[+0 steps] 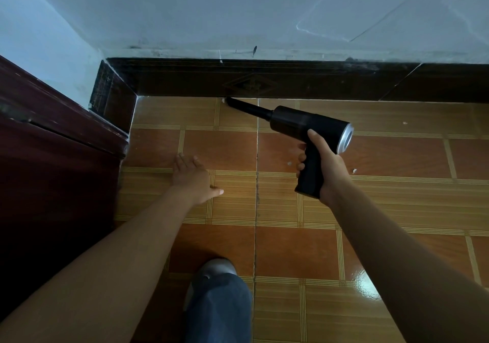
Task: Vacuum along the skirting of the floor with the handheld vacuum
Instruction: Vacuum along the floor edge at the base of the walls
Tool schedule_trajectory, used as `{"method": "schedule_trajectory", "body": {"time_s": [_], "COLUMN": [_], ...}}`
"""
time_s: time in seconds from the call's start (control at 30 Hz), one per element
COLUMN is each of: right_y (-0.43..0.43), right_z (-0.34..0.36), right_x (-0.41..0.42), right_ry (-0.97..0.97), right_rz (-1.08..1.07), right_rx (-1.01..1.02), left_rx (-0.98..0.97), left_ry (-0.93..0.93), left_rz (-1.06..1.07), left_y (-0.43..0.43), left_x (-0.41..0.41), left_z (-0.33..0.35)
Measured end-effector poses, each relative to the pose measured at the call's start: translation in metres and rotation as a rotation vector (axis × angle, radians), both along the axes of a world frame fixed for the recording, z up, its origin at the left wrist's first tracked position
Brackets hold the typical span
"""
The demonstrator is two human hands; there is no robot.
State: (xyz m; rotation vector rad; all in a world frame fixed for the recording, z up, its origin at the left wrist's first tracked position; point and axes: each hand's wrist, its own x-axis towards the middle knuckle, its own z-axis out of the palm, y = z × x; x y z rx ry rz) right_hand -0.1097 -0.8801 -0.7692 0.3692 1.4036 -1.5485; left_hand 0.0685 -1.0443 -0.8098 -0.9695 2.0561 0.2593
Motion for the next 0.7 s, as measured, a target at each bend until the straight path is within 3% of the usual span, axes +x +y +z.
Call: {"method": "schedule_trajectory", "body": {"time_s": [0.7], "right_y": [-0.028], "right_z": [-0.002], "right_x": [0.007], "right_ry": [0.121], "right_rz": [0.088], "right_rx": [0.025], "left_rx": [-0.02], "left_ry": [0.056], "left_rz": [-0.034], "left_y": [-0.001], "left_x": [0.01], "left_z": [-0.001]}}
